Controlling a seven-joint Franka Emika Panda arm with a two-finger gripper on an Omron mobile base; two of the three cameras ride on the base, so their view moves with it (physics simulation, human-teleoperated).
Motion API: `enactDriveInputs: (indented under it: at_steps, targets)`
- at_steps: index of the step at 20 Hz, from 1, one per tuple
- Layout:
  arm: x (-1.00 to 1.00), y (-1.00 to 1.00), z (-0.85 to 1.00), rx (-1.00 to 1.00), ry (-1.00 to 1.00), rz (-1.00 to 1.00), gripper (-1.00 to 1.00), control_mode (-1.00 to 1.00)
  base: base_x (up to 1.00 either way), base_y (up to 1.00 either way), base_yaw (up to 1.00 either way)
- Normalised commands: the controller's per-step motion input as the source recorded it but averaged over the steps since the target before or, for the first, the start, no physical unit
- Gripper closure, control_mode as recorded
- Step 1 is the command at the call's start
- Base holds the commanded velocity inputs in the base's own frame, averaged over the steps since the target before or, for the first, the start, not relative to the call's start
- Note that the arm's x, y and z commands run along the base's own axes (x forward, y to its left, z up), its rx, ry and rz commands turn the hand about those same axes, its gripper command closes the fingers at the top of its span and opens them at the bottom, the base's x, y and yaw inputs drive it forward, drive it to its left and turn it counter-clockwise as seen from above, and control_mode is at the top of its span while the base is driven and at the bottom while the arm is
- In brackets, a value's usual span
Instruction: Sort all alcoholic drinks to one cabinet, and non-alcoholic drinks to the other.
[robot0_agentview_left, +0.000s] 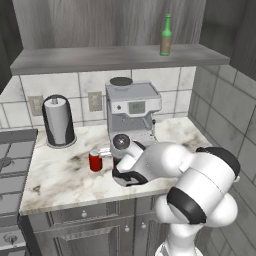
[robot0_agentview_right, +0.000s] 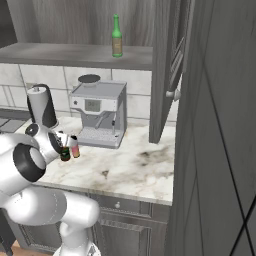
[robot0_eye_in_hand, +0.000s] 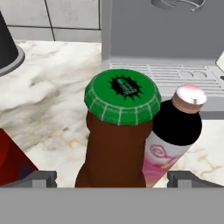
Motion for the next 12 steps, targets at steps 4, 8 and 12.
enactDriveInputs:
  at_steps: [4, 8, 12]
  targets:
    - [0.00, 0.00, 0.00, 0.00, -0.03, -0.04, -1.00, -1.00, 0.00, 0.00, 0.00]
    - [0.00, 0.00, 0.00, 0.00, -0.02, -0.04, -1.00, -1.00, 0.00, 0.00, 0.00]
    - [0.00, 0.00, 0.00, 0.00, -0.01, -0.04, 1.00, -1.00, 0.00, 0.00, 0.00]
